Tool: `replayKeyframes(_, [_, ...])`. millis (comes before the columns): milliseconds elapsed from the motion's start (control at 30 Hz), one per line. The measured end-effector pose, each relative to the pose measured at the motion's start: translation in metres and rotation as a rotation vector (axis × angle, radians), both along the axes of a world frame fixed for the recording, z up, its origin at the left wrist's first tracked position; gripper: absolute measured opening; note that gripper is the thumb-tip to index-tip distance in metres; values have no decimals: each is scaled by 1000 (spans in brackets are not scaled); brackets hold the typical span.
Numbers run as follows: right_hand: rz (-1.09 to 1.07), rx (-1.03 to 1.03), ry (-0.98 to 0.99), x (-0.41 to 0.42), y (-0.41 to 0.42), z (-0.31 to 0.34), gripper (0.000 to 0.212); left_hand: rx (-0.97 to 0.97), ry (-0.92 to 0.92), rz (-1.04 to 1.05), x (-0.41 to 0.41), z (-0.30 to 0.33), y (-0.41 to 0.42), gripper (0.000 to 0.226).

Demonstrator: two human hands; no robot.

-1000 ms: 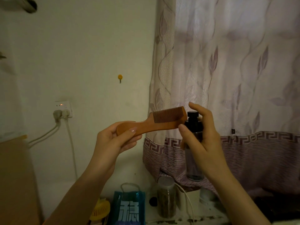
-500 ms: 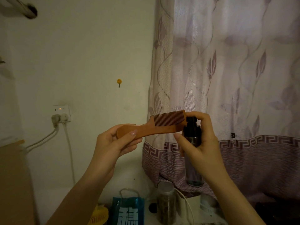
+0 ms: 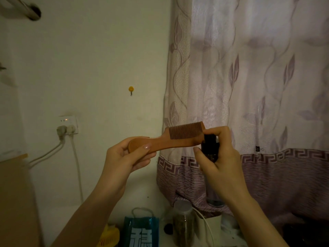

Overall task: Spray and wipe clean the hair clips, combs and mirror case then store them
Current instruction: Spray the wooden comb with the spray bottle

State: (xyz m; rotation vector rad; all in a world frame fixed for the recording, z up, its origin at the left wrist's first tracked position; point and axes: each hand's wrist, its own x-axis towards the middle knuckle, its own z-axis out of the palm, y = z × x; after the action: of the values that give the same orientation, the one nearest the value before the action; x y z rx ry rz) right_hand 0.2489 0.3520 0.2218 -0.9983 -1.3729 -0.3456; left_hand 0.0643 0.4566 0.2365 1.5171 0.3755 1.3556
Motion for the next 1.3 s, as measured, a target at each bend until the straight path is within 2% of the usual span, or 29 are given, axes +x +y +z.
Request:
replayKeyframes(133, [9,3,20,2,0,-2,33,0,5,-3,1,0,1,34])
replayKeyframes(300, [69,36,74,8,-5,-3,51,0,11,0,0,0,1,34])
replayKeyframes(500, [24,58,134,24,-9,-7,42,-19,11,5,-2,-1,2,38])
replayKeyframes(767, [-18,41,126,29,-8,-10,41,-38,12,-5,-1,-4,2,37])
replayKeyframes(1033, [119,-12,175,29,-10,-12,46,-29,27,-12,-5,-2,1,39])
replayKeyframes(1300, [227,-43,260,31,-17,-7,66,59,103,38,-14,5,0,37])
